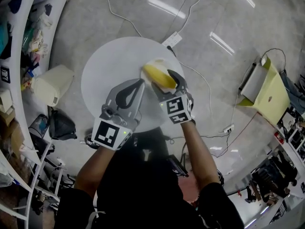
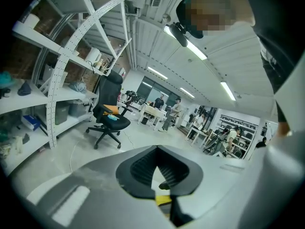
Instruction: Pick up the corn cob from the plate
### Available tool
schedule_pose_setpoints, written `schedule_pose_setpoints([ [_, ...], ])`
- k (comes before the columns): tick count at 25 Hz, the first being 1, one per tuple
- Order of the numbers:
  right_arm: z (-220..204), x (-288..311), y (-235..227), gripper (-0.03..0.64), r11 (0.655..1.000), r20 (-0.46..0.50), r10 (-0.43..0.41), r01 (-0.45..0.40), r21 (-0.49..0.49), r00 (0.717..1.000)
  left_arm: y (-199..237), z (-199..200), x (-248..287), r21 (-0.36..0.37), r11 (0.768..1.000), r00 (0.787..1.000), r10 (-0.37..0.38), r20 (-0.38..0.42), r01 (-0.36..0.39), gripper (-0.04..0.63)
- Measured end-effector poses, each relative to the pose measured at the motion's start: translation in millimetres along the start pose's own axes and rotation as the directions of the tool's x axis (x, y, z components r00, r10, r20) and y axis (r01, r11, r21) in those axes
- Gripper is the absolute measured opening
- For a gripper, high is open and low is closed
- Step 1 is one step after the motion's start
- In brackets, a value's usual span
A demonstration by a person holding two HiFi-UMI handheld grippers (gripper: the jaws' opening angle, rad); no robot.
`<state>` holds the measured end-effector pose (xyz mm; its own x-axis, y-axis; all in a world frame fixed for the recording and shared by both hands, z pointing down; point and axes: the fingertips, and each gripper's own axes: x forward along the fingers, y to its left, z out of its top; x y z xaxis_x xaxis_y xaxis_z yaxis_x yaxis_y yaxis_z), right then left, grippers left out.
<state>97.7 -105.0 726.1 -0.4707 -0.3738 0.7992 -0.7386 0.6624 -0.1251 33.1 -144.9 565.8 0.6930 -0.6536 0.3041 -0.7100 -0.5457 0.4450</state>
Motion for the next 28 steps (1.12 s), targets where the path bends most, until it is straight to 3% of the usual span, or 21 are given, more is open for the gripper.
schedule_pose_setpoints([
  [12, -11, 24, 3, 0.321, 0.986, -0.098, 0.042, -0.056, -0.155, 0.994, 2, -11, 3, -0.033, 0.999, 1.000, 0.012, -0.017, -0.012, 0.002],
  [20, -18, 34, 5, 0.319, 0.977, -0.142, 0.077, -0.103, -0.188, 0.987, 6, -15, 3, -0.036, 0.999, 1.000, 0.020, -0.016, -0.021, 0.002],
  [23, -20, 35, 6, 0.273, 0.975, -0.148, 0.078, -0.106, -0.194, 0.986, 5, -15, 4, -0.034, 0.999, 1.000, 0.019, -0.012, -0.019, 0.002],
  [28, -29, 40, 7, 0.265, 0.972, -0.169, 0.065, -0.100, -0.211, 0.983, 7, -16, 4, -0.044, 0.999, 0.999, 0.027, -0.020, -0.028, 0.002],
])
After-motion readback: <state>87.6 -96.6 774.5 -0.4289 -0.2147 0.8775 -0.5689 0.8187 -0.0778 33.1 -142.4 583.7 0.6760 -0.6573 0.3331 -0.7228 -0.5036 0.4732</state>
